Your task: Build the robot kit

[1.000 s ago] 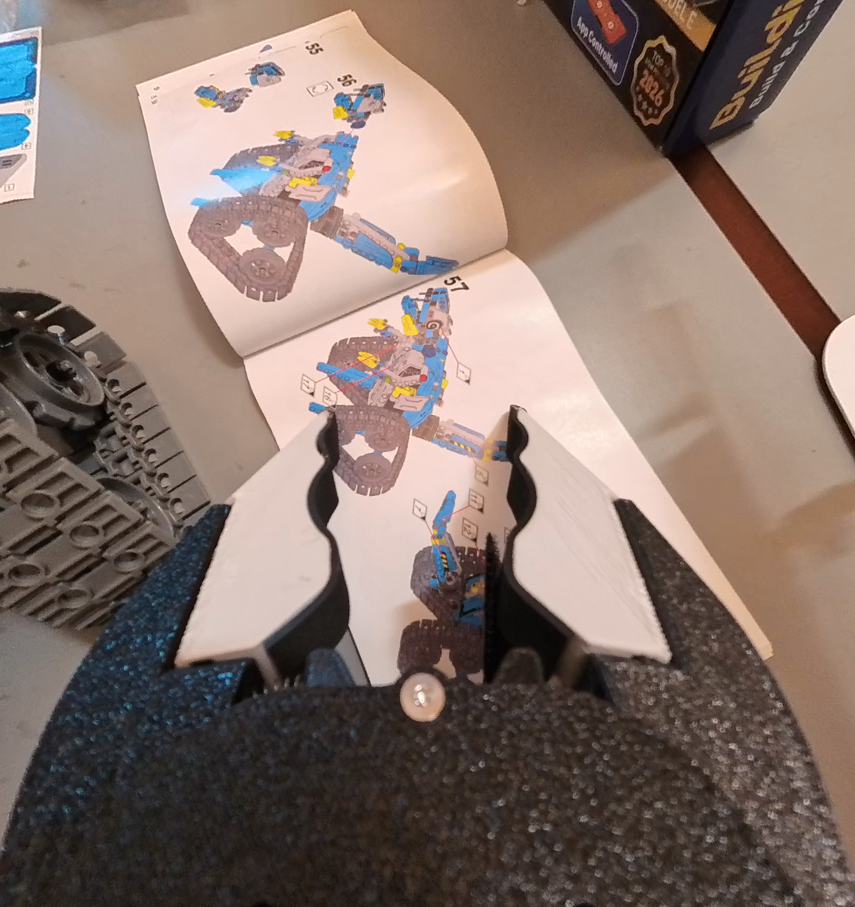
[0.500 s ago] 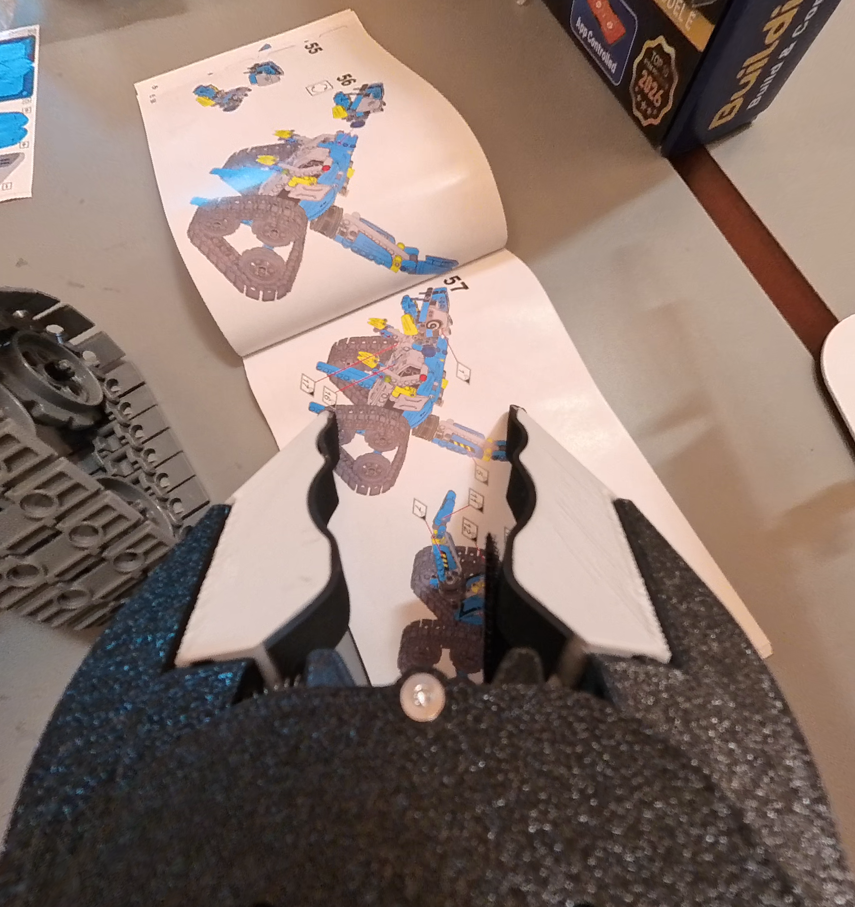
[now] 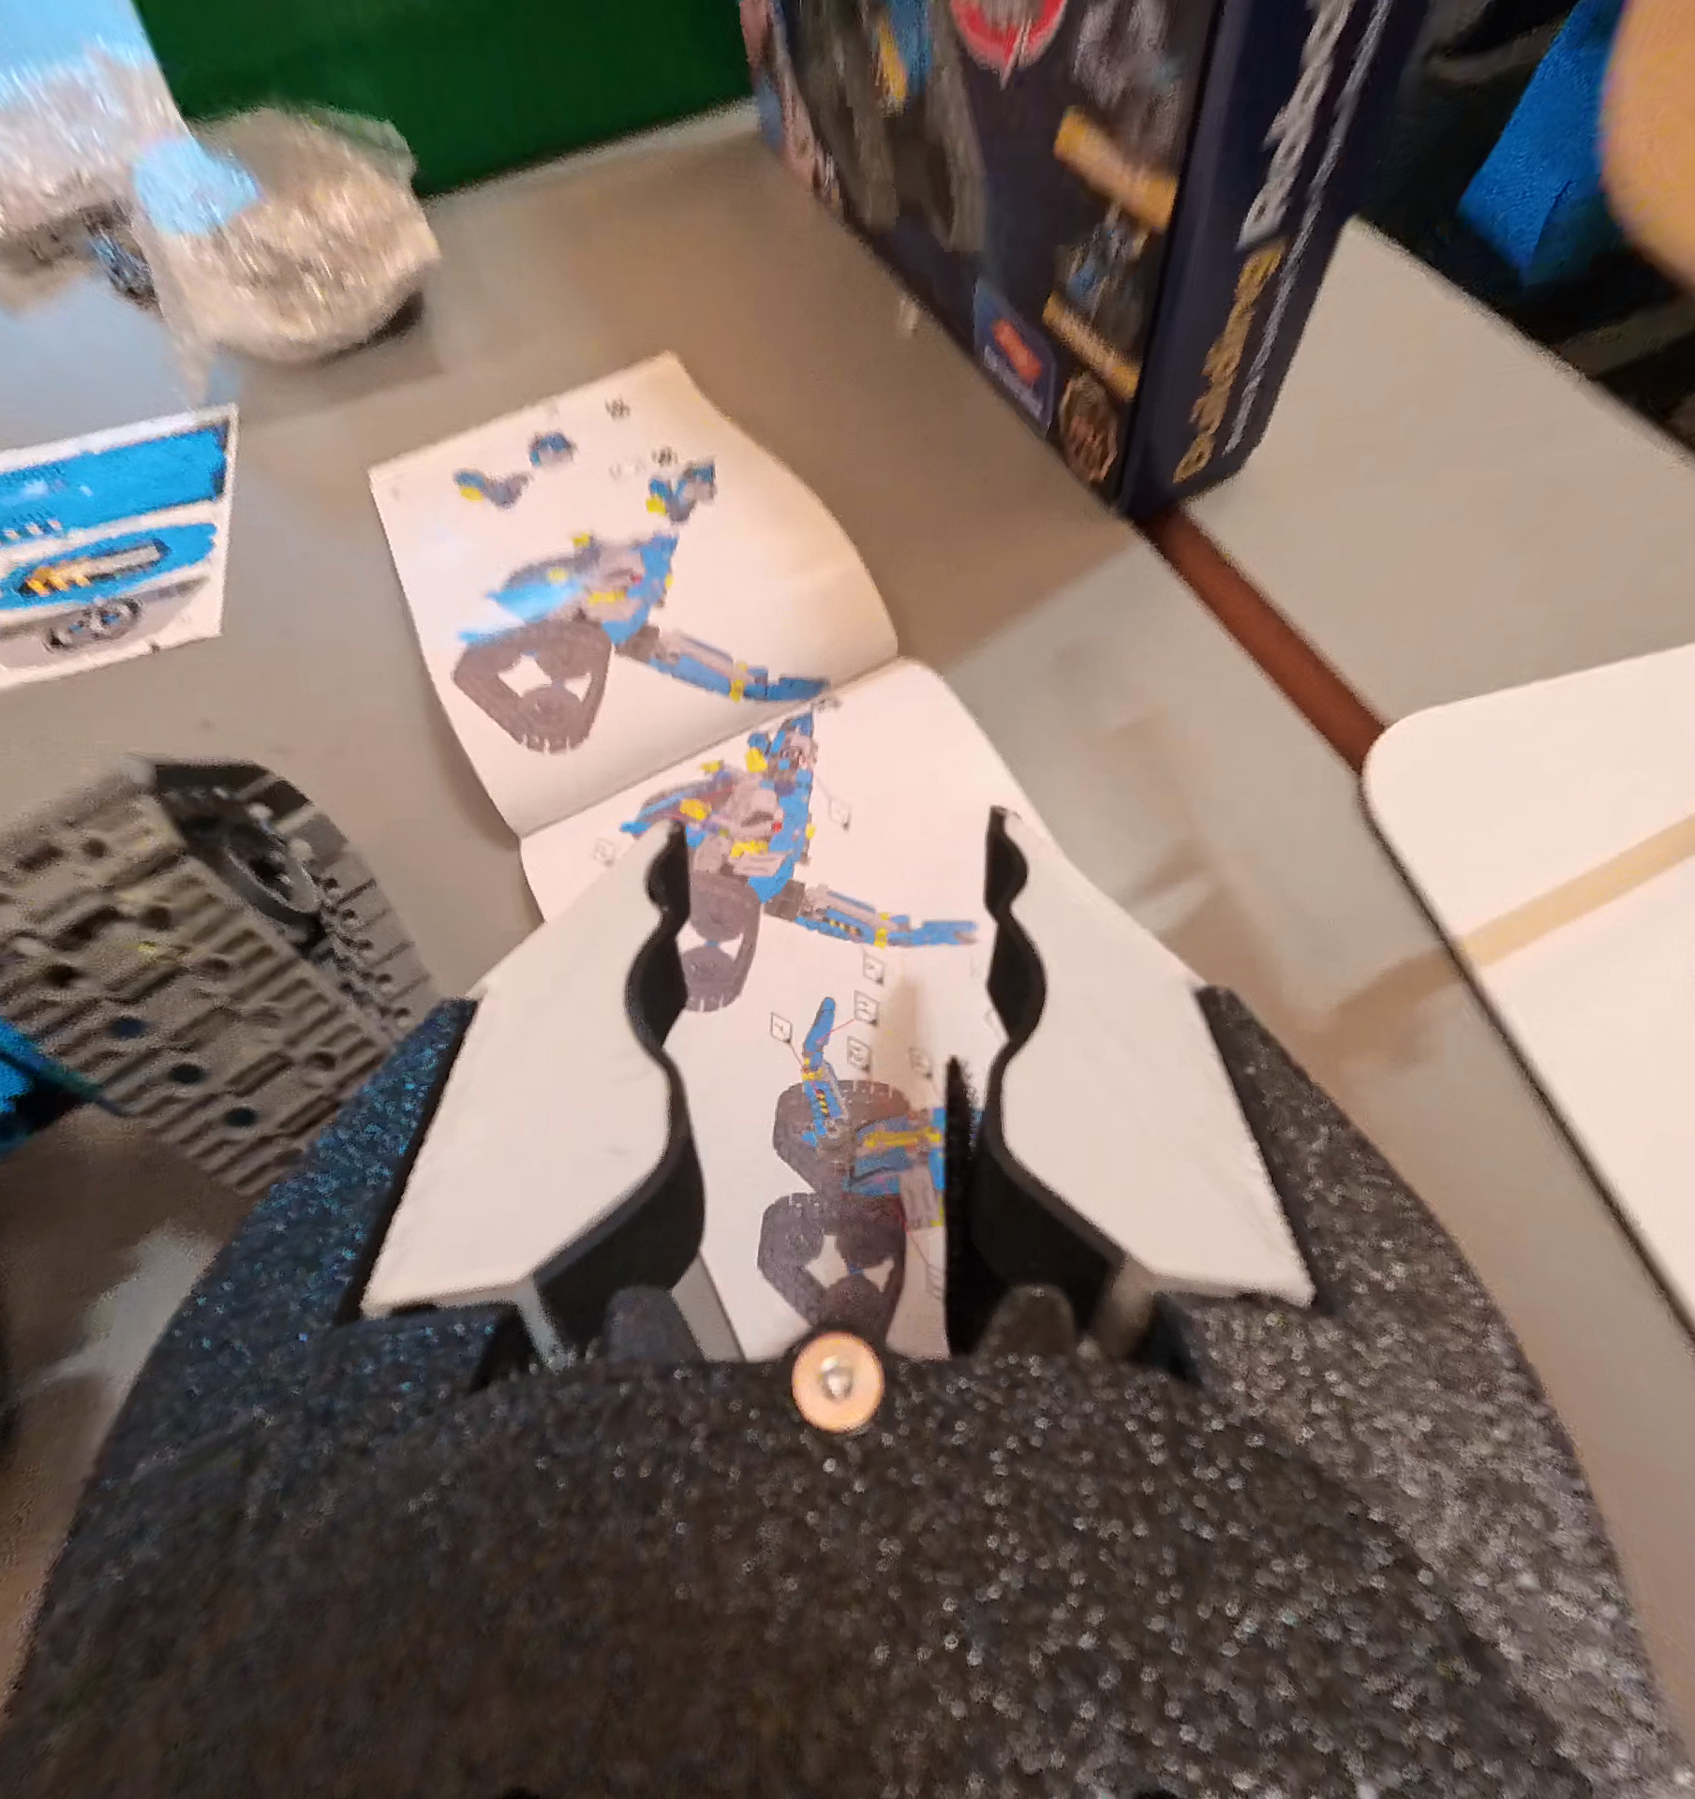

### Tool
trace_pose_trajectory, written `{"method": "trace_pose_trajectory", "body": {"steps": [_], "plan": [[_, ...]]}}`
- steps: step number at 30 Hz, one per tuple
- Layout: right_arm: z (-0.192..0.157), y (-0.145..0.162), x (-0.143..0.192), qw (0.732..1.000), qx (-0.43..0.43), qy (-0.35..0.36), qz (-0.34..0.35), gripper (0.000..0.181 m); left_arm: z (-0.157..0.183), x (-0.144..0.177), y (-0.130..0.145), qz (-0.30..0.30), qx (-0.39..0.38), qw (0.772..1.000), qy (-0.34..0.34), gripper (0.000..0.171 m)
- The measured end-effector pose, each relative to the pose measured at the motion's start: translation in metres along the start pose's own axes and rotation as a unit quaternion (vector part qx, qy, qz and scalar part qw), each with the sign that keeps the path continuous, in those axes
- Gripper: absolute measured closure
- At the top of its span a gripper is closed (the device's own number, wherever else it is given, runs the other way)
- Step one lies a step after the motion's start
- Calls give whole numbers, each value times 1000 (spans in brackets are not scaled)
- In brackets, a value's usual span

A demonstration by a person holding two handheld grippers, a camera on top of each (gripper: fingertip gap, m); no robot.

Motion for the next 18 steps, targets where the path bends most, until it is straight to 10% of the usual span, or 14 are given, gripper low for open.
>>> {"method": "trace_pose_trajectory", "body": {"steps": [9, 18], "plan": [[-26, -44, 112, 996, 18, 57, 72, 124, -34, -80, 4, -123, 50, 991, 25, 50], [-148, -30, 178, 991, 30, -11, 126, 127, -38, -100, -8, -129, 26, 991, -20, 51]]}}
Point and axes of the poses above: each gripper's, where its closed fingertips meet, x back along the fingers, y out of its underside, z = x × y across the jaws, the point moved 10 cm from there along x, back along the fingers, and after that the axes turned 8 degrees about -z, right-handed, at the moved point
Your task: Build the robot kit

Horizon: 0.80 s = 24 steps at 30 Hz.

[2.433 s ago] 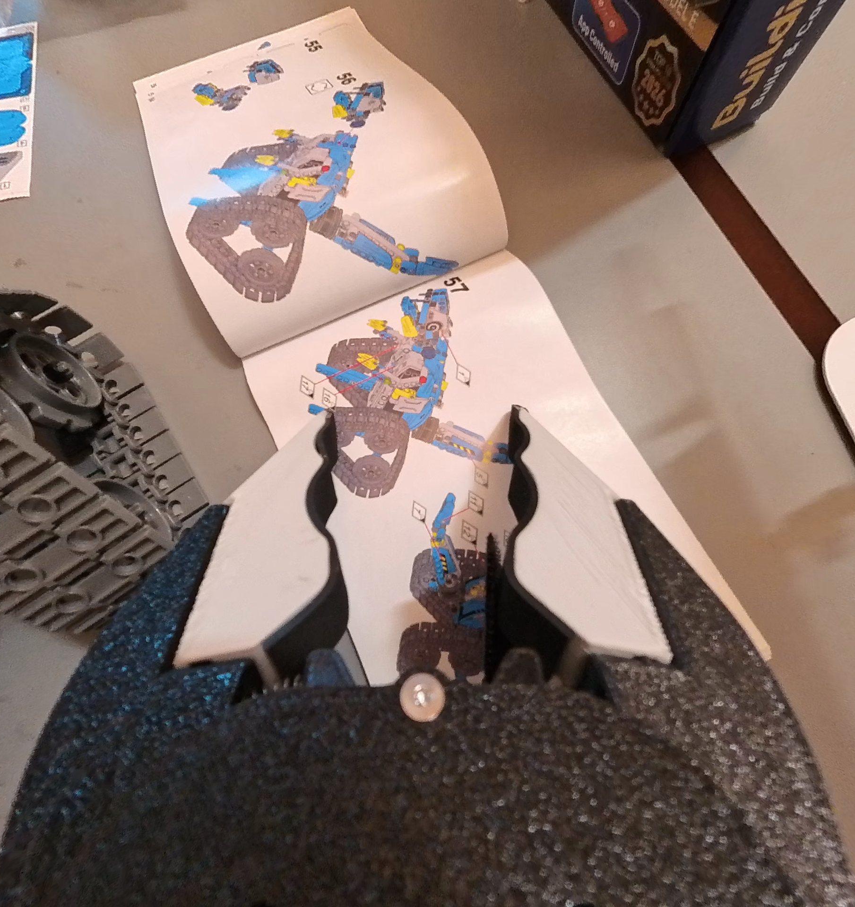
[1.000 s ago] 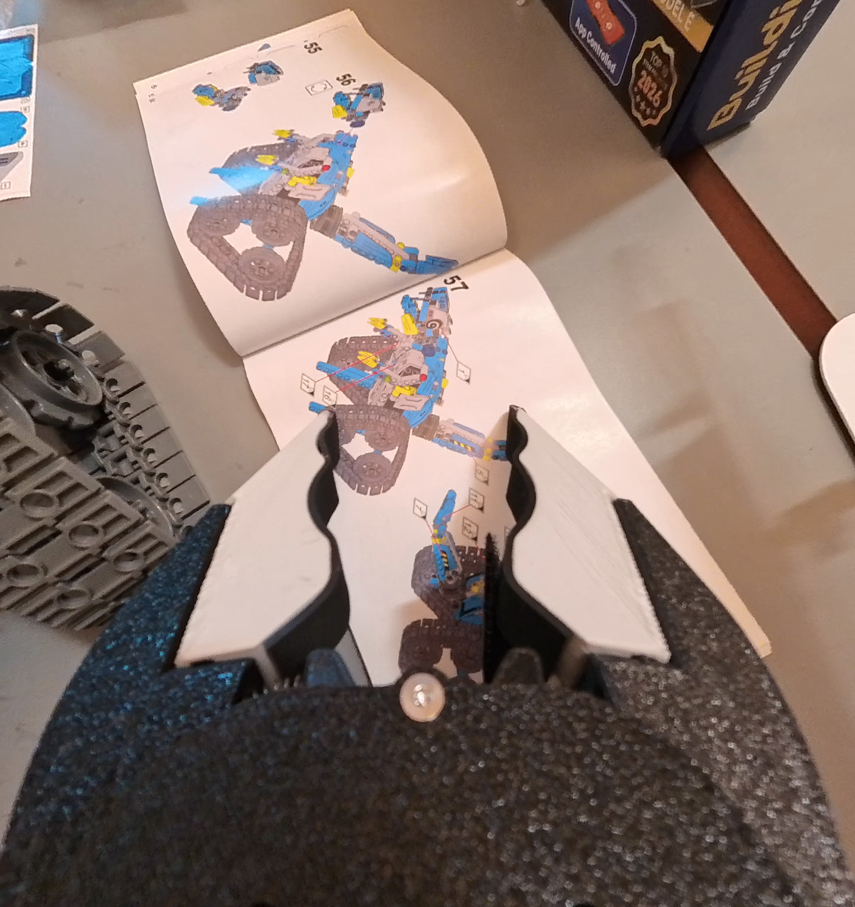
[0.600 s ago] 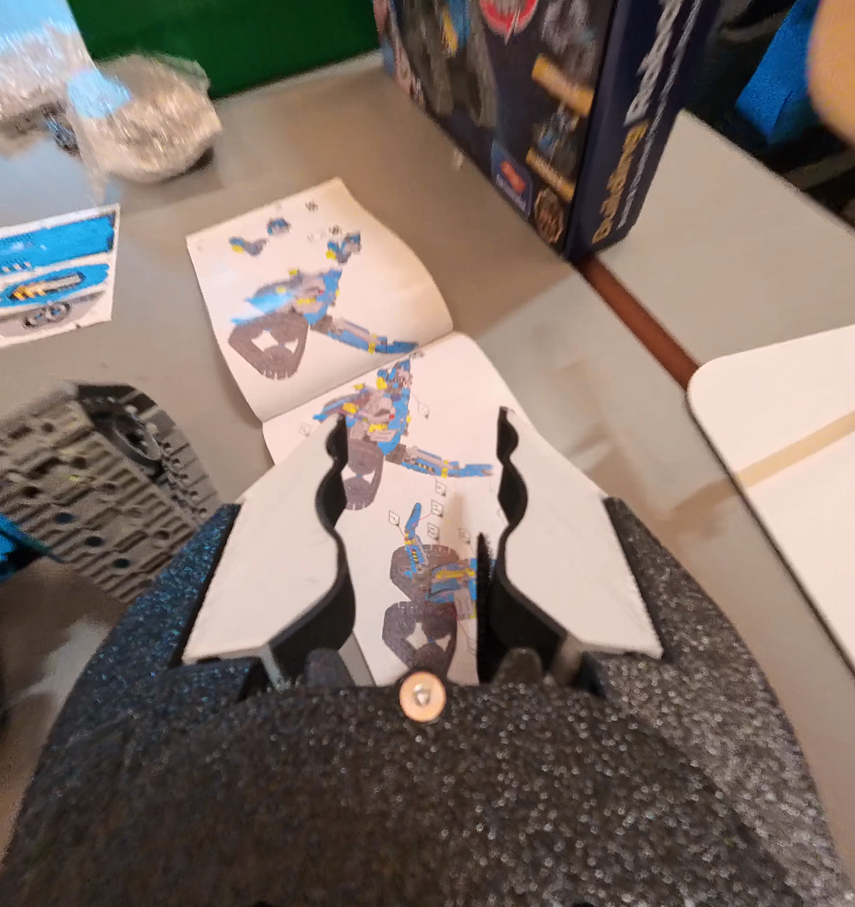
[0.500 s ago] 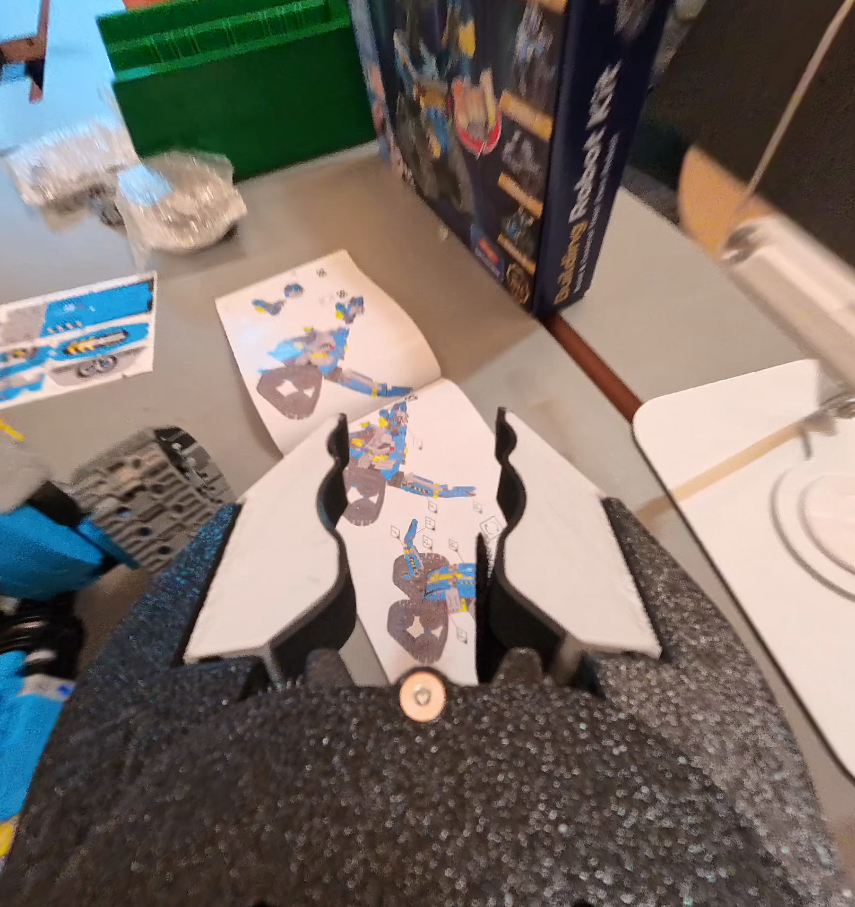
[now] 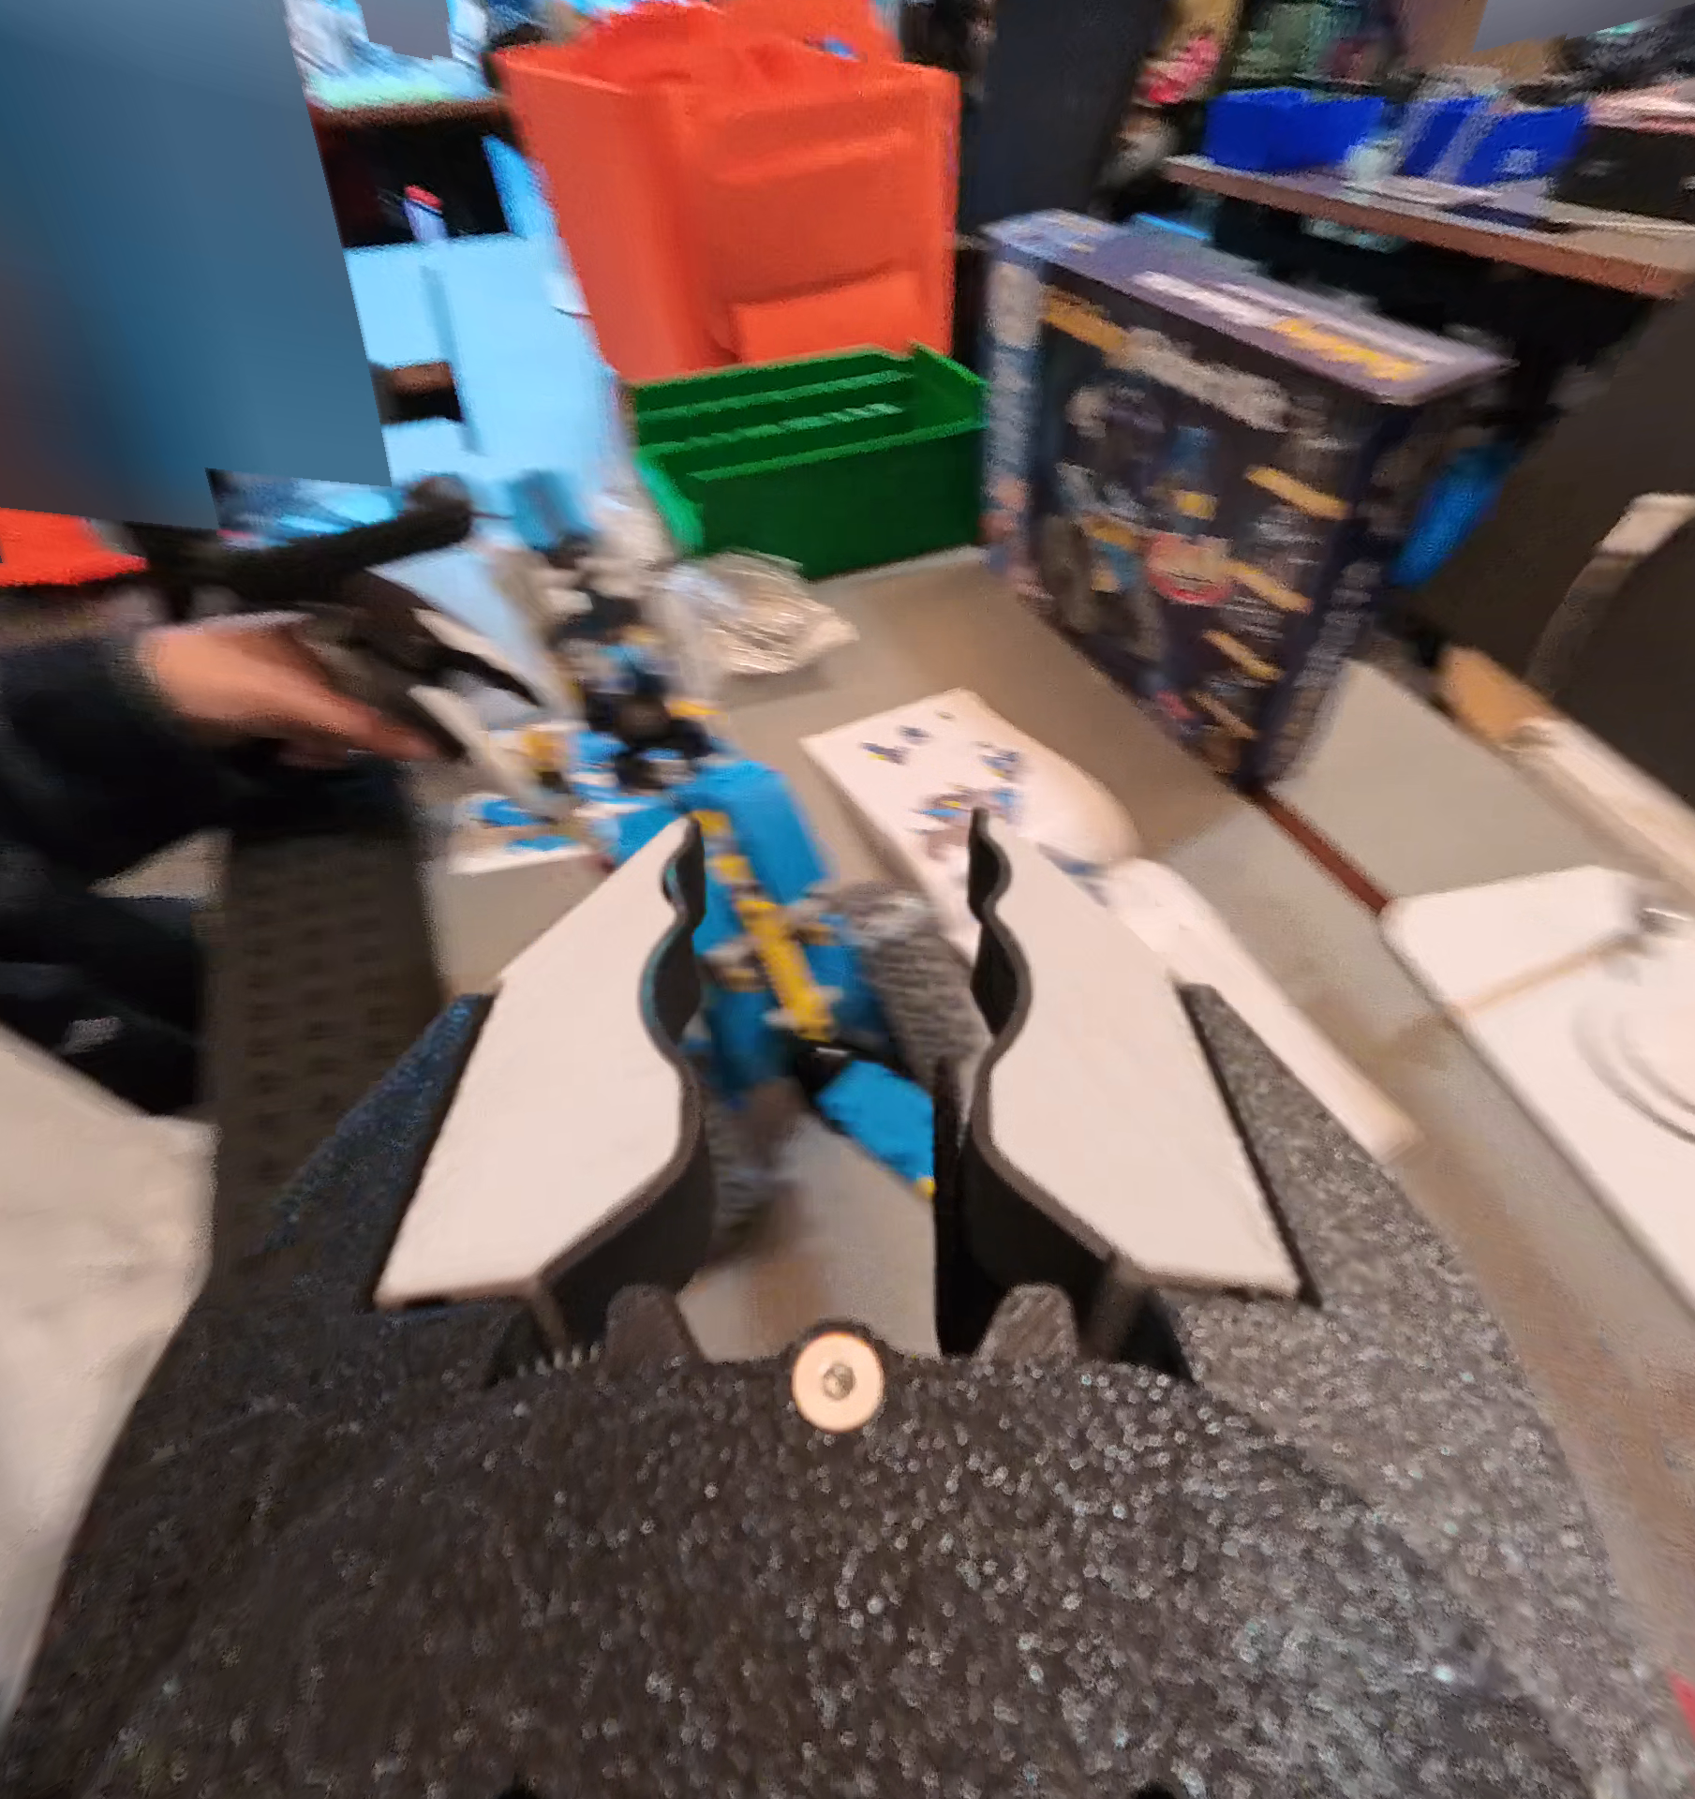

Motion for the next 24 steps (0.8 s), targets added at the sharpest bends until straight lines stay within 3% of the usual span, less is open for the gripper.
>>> {"method": "trace_pose_trajectory", "body": {"steps": [3, 5, 8, 14, 19, 22, 24], "plan": [[-74, 5, -15, 992, 4, -125, 22, 130, 1, 2, 2, 2, 4, 1000, -4, 57], [-118, 13, -34, 981, 13, -192, 18, 131, 0, 5, 4, 5, 3, 1000, -2, 72], [-157, 35, -72, 974, 27, -223, -6, 129, -3, 8, 8, 7, 3, 1000, 0, 82], [-189, 71, -161, 969, 36, -219, -107, 116, -11, 15, 14, 24, 11, 999, 20, 116], [-192, 77, -219, 965, -8, -163, -203, 109, -10, 32, 24, 67, 30, 992, 99, 169], [-187, 77, -227, 962, -37, -161, -216, 108, -15, 39, 32, 80, 38, 990, 109, 171], [-182, 75, -228, 967, -26, -138, -214, 111, -18, 42, 35, 93, 44, 987, 123, 154]]}}
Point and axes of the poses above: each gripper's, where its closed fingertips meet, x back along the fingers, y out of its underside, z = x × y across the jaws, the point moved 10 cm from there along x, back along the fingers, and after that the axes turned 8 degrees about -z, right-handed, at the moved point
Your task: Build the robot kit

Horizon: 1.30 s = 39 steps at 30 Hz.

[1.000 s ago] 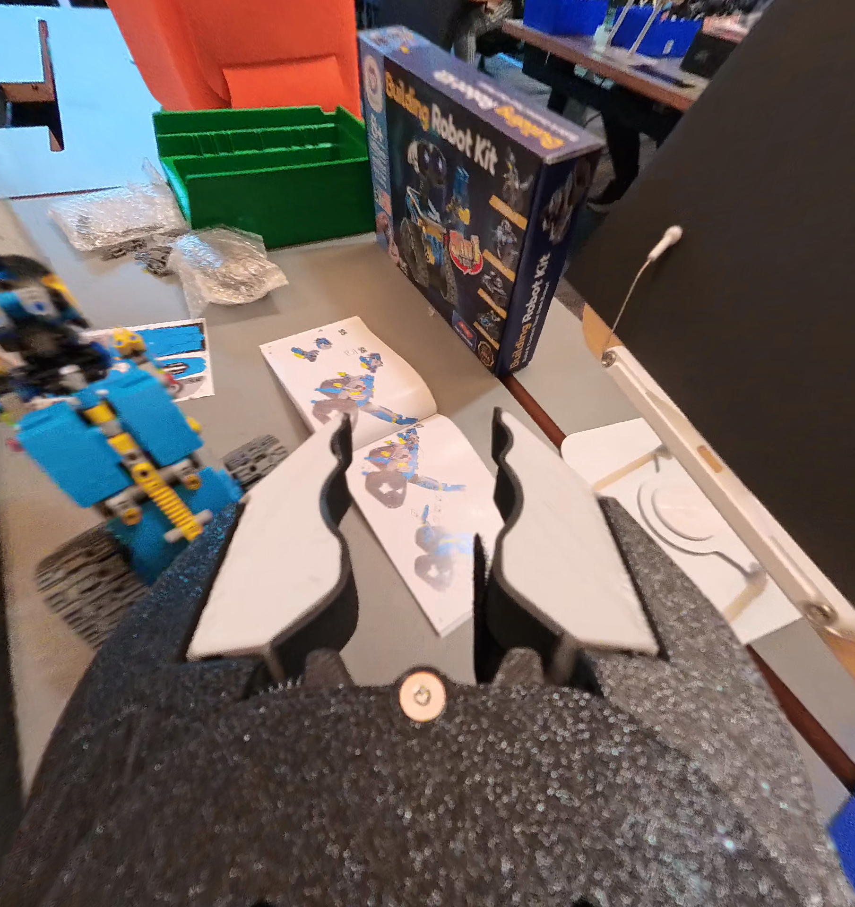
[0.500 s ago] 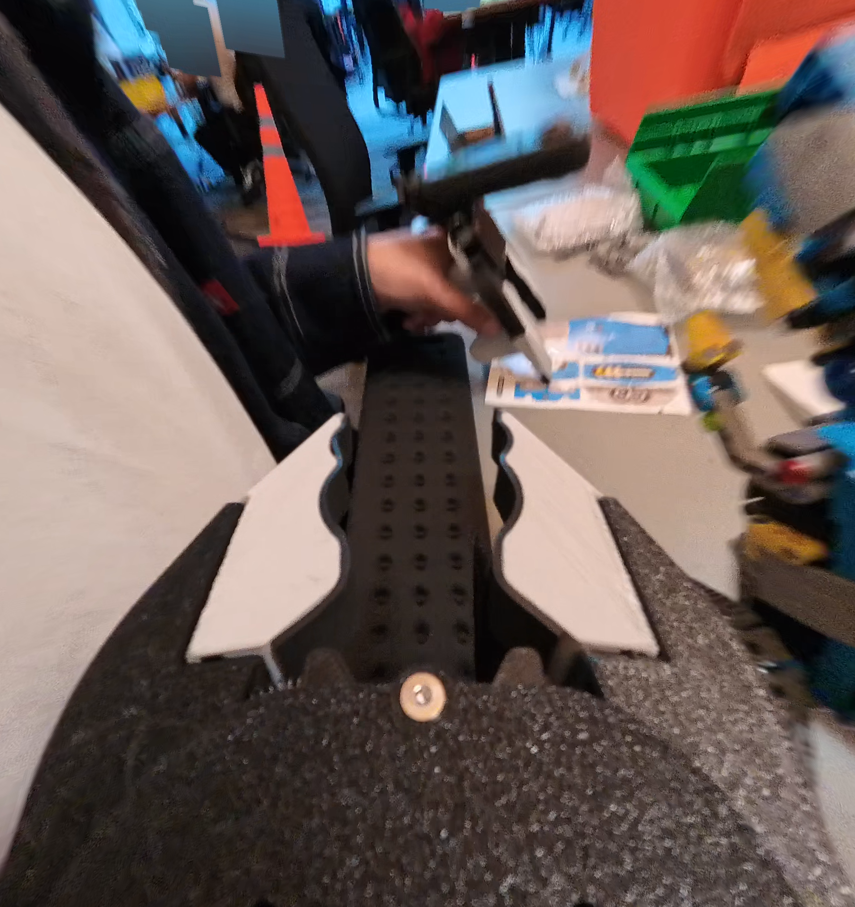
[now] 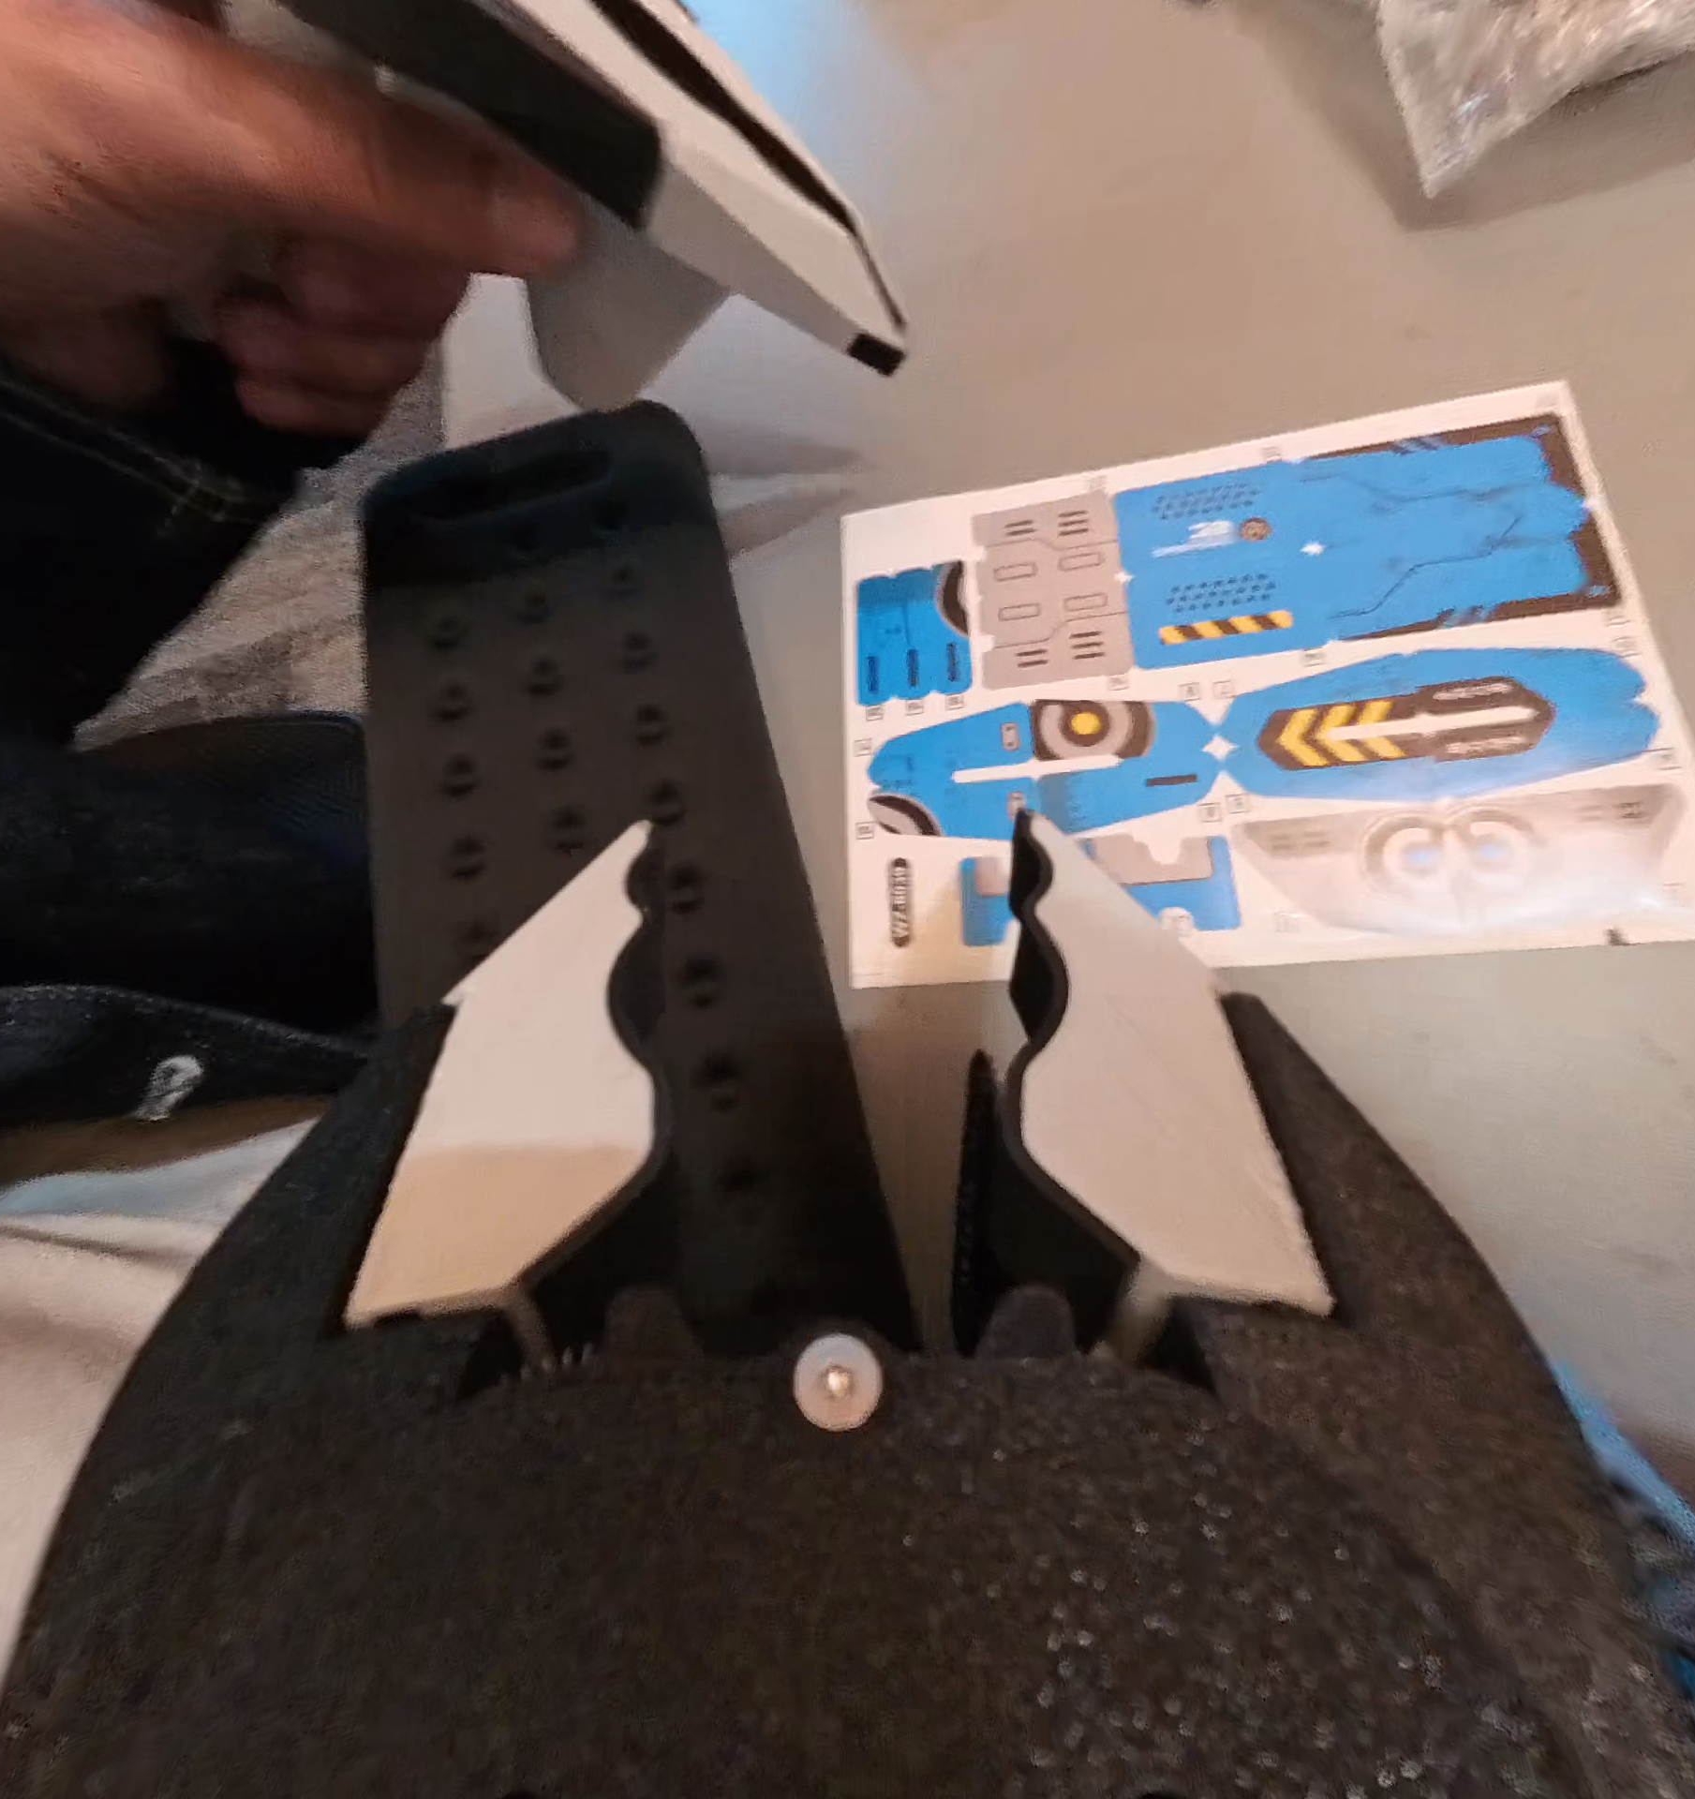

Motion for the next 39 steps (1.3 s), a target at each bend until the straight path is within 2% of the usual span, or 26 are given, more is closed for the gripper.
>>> {"method": "trace_pose_trajectory", "body": {"steps": [2, 8, 13, 14, 16, 22, 26, 29, 34, 39], "plan": [[7, 2, 0, 999, -8, 30, -17, 109, 2, -1, -1, -5, 3, 1000, 28, 132], [12, 15, 10, 996, -42, 57, -55, 100, 14, -20, -7, -34, -13, 997, 60, 105], [11, 15, 4, 996, -59, 31, -56, 105, 28, -33, -6, -66, -31, 995, 70, 103], [11, 14, 3, 996, -63, 23, -57, 106, 31, -34, -5, -78, -35, 993, 83, 116], [12, 12, 2, 996, -69, 20, -54, 104, 34, -35, -4, -74, -34, 992, 92, 110], [13, 5, -5, 996, -66, 14, -51, 104, 39, -36, -2, -81, -47, 989, 117, 112], [14, 3, -8, 997, -61, 14, -49, 105, 43, -33, 1, -94, -86, 982, 140, 98], [15, 2, -9, 997, -63, 17, -47, 108, 41, -31, 4, -94, -88, 977, 169, 98], [15, -3, -12, 997, -43, 53, -41, 112, 38, -29, 5, -97, -77, 976, 179, 100], [10, -6, -12, 988, 36, 146, -30, 141, 37, -29, 5, -93, -72, 976, 183, 101]]}}
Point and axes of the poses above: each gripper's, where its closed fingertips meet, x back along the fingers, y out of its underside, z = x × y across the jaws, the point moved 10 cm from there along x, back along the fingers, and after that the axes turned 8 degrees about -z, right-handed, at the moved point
